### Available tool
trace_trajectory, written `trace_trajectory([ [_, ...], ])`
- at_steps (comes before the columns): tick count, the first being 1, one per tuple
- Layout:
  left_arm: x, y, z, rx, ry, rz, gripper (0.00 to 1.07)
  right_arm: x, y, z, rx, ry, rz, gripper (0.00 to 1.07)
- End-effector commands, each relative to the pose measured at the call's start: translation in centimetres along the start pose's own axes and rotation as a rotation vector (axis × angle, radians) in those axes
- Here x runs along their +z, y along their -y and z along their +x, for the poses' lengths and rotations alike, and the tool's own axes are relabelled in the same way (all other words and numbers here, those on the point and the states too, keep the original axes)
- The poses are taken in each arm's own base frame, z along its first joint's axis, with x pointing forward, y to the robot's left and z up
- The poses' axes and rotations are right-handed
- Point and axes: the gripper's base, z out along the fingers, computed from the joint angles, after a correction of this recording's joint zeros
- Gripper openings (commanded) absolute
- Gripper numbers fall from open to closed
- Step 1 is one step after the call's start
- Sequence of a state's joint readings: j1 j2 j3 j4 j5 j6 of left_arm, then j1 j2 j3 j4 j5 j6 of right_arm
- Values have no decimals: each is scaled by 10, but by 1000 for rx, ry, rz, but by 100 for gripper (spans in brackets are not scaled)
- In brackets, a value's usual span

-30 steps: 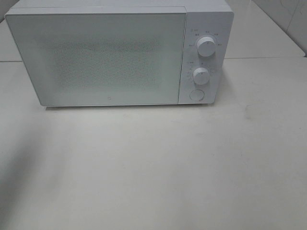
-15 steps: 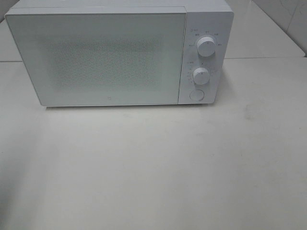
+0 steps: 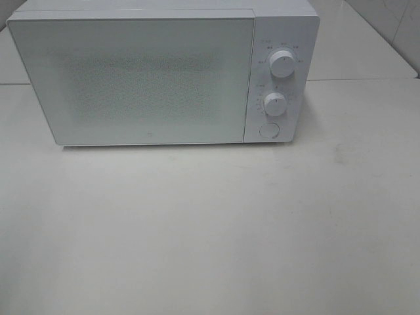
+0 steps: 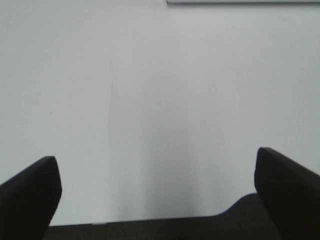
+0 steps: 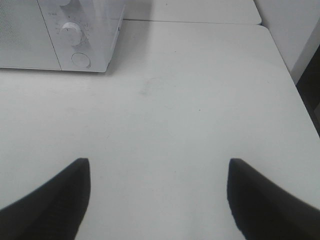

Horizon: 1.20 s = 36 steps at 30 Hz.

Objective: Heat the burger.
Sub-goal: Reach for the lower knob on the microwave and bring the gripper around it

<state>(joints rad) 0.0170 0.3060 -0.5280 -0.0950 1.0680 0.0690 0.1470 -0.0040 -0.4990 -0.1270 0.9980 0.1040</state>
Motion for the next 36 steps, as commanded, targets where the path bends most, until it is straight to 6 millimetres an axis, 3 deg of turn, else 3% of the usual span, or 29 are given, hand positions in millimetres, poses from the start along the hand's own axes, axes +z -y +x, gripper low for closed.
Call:
trace_trajectory([
  [1,-8,1,7,-1,53,-2,100,-3,1,2,1,30,7,74],
  [12,-40,4,35,23,324,-9,100,-3,1,2,1,30,7,74],
  [36,-40,4,34,23,316,-12,100,-3,1,2,1,27,8,74],
])
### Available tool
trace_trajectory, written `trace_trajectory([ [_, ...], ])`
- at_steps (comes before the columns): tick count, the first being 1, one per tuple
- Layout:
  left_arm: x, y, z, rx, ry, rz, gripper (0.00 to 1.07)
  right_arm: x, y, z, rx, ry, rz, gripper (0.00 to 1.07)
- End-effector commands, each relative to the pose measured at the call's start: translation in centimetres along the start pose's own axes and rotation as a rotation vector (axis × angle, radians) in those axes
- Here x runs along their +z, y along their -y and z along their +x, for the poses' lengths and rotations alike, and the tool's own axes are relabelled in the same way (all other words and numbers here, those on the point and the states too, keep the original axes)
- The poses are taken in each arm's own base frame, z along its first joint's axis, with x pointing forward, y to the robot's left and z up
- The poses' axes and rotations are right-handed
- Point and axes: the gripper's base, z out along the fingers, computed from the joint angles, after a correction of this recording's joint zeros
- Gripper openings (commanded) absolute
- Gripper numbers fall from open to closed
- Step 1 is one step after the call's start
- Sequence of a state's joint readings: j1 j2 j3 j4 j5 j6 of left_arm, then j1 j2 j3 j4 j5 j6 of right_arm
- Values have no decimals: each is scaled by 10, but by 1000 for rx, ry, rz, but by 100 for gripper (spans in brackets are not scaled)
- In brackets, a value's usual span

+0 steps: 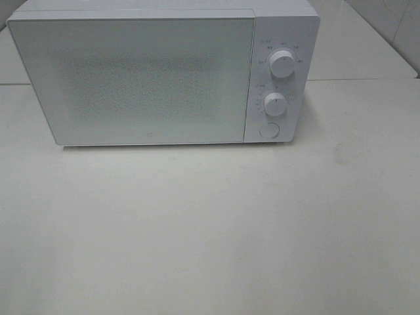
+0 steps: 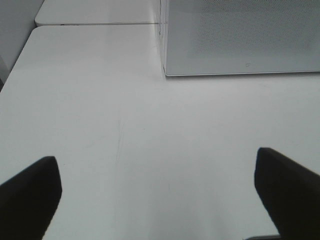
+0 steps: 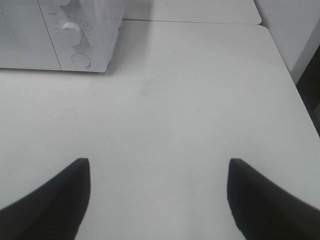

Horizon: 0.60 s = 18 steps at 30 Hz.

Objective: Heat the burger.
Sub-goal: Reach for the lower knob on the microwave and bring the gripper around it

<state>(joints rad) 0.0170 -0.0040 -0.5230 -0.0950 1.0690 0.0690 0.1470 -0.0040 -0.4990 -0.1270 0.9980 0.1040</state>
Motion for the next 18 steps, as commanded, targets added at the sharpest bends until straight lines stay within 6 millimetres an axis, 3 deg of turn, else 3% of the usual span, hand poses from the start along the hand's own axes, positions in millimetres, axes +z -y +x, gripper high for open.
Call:
trace_trajectory([
  [1,-2,0,2,-1,13,-5,100,-3,1,2,1,27,8,74],
  [18,-2,0,2,-1,13,-5,100,-3,1,2,1,26,8,74],
])
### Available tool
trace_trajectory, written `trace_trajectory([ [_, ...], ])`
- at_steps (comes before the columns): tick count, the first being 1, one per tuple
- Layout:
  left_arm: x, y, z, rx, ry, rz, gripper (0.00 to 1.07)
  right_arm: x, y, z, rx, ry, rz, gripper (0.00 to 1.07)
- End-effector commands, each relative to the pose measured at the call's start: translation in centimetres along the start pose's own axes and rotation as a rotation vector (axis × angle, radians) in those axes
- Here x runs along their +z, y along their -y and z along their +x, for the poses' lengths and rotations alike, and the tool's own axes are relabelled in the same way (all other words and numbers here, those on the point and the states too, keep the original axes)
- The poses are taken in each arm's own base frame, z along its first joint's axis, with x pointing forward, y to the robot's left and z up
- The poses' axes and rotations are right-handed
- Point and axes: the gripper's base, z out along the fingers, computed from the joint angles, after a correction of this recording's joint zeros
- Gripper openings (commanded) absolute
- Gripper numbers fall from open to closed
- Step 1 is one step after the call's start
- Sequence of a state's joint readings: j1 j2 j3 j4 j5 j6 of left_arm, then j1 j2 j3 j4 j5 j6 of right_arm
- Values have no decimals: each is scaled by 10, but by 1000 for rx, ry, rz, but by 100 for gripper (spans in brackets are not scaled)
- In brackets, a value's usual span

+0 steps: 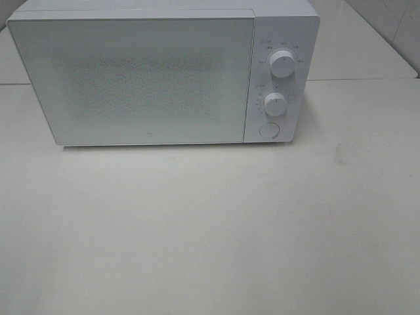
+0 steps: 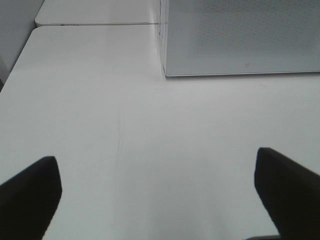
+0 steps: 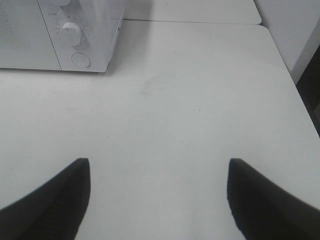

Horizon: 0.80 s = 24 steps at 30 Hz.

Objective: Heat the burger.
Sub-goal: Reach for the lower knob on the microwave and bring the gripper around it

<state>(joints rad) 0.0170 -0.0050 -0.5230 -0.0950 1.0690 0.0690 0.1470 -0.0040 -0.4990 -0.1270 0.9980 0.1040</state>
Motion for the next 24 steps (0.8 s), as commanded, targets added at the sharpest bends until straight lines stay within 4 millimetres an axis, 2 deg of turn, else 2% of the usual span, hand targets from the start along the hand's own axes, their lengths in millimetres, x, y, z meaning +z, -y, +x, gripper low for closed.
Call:
trace_trajectory([
  [1,-2,0,2,-2,12,-5,100,-3,1,2,1,26,8,74],
  [7,-2,0,2,-2,12,-5,100,-3,0,0,1,25,5,74],
  [12,-2,0,2,-2,12,-5,100,-3,-1,-14,6,57,-2,74],
  [18,-2,0,2,-2,12,-5,100,8,-4,-32,0,89,-13,74],
  [24,-2,0,2,-2,11,-5,100,28,-7,-49,-12,75,-21,74],
])
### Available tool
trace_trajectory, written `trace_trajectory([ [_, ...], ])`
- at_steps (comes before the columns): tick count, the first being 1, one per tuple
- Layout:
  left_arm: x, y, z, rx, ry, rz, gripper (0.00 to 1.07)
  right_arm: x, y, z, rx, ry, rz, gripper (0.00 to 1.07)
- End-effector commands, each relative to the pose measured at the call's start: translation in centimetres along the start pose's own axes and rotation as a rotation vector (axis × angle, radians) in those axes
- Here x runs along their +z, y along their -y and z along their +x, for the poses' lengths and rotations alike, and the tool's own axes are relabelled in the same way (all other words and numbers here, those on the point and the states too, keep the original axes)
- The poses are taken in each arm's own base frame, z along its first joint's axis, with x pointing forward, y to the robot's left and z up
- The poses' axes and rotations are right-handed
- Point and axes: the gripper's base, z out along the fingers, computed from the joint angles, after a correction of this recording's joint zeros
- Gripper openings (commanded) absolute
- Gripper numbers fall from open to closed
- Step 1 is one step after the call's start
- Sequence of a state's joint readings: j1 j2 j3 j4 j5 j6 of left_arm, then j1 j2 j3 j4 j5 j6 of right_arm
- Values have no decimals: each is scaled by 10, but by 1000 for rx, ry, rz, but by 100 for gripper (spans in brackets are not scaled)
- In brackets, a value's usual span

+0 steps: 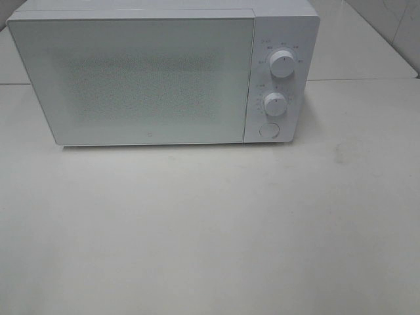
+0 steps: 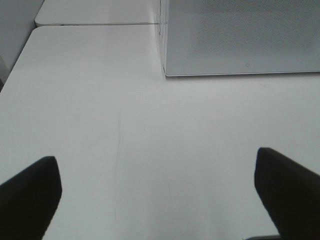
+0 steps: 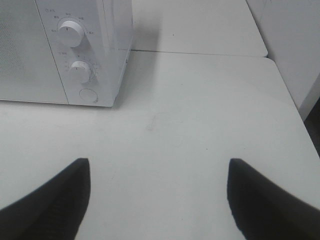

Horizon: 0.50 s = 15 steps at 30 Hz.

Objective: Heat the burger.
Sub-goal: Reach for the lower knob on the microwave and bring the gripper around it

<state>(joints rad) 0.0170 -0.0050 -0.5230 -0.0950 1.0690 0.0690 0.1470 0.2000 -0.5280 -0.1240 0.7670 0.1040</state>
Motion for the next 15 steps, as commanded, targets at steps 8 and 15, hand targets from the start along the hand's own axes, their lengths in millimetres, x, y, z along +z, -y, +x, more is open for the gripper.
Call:
trace_trajectory([
  [8,-2,0,2,-2,11,-5,100,27,-4,-24,-6,41,-13,74],
  [15,-2,0,2,-2,11,-5,100,48,-7,-30,-14,53,-25,74],
])
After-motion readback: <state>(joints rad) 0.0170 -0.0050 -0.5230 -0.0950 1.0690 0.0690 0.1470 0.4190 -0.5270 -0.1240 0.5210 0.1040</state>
